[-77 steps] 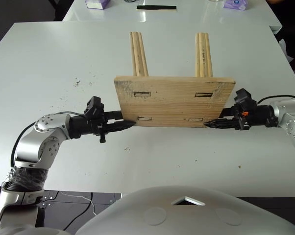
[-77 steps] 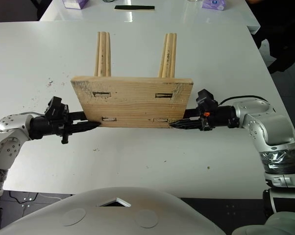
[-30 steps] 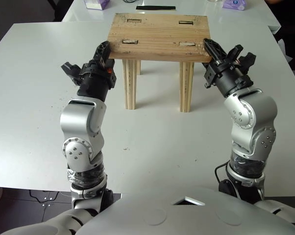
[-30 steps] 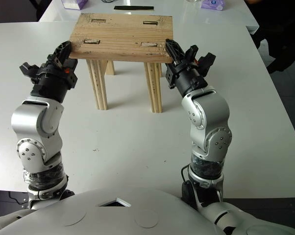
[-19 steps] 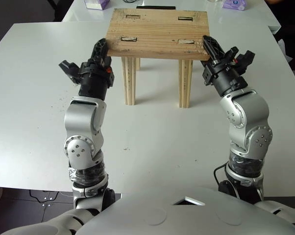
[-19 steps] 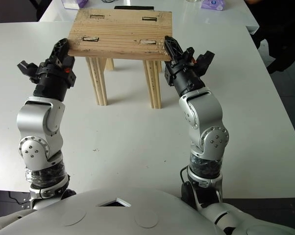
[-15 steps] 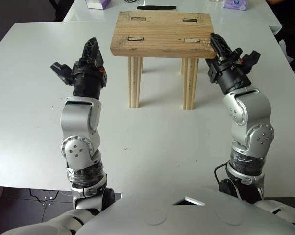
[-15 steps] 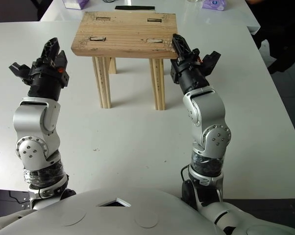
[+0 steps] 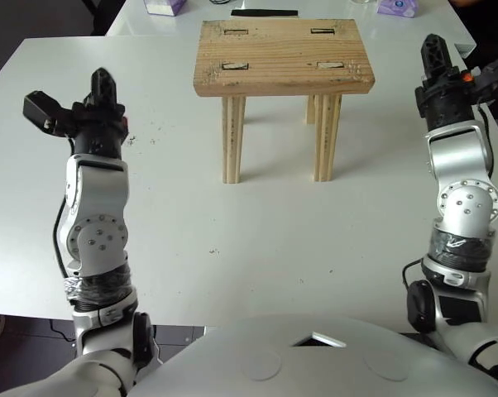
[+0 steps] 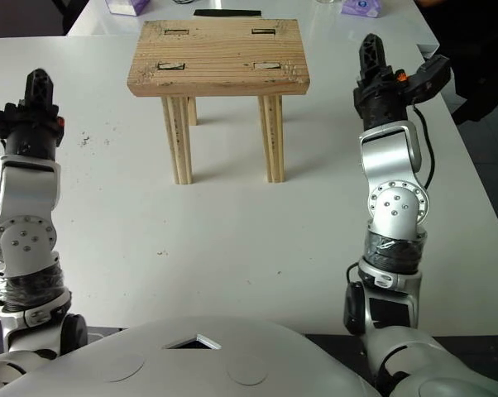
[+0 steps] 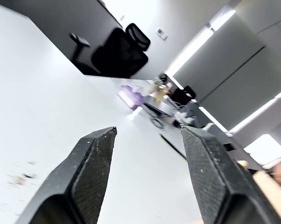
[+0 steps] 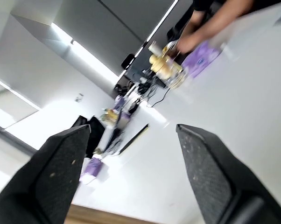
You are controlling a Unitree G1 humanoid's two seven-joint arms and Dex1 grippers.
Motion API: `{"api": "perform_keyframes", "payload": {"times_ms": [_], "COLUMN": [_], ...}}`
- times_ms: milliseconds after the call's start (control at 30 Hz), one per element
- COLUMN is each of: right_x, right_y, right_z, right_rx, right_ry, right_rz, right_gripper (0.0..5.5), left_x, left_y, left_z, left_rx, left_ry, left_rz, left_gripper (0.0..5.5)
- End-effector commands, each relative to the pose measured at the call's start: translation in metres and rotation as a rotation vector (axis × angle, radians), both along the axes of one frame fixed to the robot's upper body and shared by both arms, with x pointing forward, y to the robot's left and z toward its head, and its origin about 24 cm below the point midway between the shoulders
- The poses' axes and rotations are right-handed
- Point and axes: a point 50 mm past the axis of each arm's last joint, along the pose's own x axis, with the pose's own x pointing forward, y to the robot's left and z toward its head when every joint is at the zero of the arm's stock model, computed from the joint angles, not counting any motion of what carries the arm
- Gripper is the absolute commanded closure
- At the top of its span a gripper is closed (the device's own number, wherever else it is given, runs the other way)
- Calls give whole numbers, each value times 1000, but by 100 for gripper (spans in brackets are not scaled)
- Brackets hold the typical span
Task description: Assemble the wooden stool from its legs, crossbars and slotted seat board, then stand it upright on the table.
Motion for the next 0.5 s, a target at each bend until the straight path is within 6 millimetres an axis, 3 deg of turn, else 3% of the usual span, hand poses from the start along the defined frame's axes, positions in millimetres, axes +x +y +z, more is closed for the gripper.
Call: {"api": "perform_keyframes", "payload": {"times_ms": [33,100,200,500], "right_x": [-8,-13,-16,-6], "right_y": [21,39,61,73], "right_z": [-87,-95,-91,-93], "right_rx": [-476,-508,-560,-617], "right_ry": [240,226,162,158], "right_rz": [20,56,54,-7], "right_gripper": [209,209,209,209], "left_x": [-7,-7,-4,4], "left_y": [-23,-39,-53,-86], "left_z": [-67,-72,-77,-90], "left_rx": [416,516,533,508], "left_ry": [207,180,154,122], "left_rz": [-10,-35,-9,-130], "left_gripper": [290,290,290,290]}}
